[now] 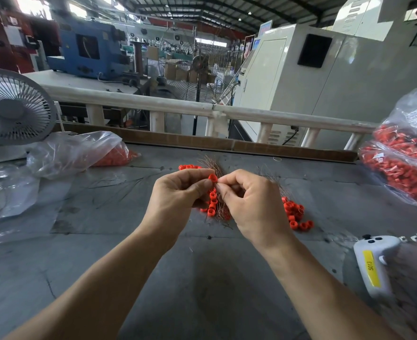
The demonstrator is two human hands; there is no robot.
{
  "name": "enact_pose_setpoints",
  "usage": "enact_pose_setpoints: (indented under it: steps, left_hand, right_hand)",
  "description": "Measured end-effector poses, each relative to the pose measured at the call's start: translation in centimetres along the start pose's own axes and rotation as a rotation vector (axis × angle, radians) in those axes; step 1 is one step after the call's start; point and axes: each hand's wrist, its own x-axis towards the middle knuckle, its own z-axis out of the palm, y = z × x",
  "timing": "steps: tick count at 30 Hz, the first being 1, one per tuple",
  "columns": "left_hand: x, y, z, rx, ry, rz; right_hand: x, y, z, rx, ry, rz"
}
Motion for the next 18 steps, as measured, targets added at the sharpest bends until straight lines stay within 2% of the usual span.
enact_pose_setpoints:
  steps: [8,18]
  left_hand:
    - [0.03,-0.05,-0.12,-0.025,0.018,-0.033]
    - [0.23,-0.08,-0.25,-0.197,-0.003,-0.099]
  right_hand:
    - [0.04,-0.12,0.11,-0.009,0.007,0.010]
    - [-0.21,-0.02,0.21,0.374,-0.088,0.175]
